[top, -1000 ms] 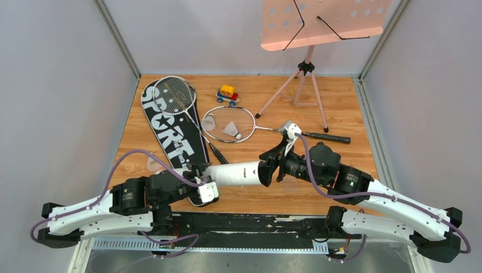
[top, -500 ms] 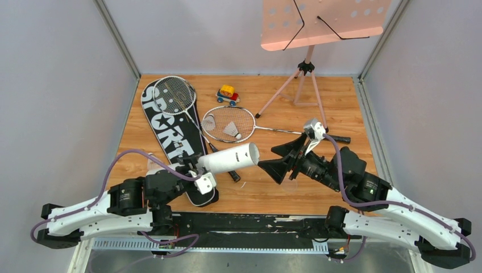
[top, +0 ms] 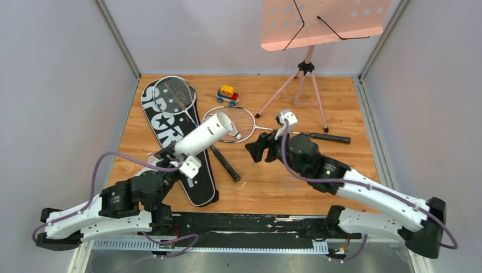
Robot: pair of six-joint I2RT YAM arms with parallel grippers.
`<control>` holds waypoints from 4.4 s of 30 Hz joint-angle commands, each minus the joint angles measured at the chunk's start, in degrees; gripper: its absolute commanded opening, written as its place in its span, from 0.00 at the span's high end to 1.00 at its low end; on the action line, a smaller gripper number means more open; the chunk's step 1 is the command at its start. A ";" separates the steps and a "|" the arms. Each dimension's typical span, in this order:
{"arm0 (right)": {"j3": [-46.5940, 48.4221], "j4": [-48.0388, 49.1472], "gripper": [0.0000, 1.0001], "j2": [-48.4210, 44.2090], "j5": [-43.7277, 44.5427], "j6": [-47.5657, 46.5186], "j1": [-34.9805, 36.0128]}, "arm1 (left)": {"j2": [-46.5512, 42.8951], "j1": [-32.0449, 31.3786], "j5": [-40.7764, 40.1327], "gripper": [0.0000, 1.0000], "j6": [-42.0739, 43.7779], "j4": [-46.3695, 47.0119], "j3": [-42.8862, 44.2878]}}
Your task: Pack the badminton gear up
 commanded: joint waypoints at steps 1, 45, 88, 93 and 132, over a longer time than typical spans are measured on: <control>5.28 -0.24 0.33 10.87 2.17 10.27 -8.29 | -2.57 0.15 -6.74 0.40 0.02 4.67 1.66; 53.24 -21.90 0.78 69.25 7.37 29.20 -14.95 | -6.97 2.56 -6.76 0.41 -1.44 3.75 2.40; -4.03 24.58 1.00 -15.23 -26.88 16.67 -15.05 | -8.12 2.96 32.33 0.41 -1.27 5.14 1.17; -4.18 26.69 1.00 -17.89 -31.39 19.12 -15.07 | -5.67 2.97 33.41 0.41 -0.54 4.39 0.65; -8.98 33.05 0.43 -10.42 -35.90 23.89 -12.09 | -2.20 2.97 34.11 0.41 -0.70 3.82 0.34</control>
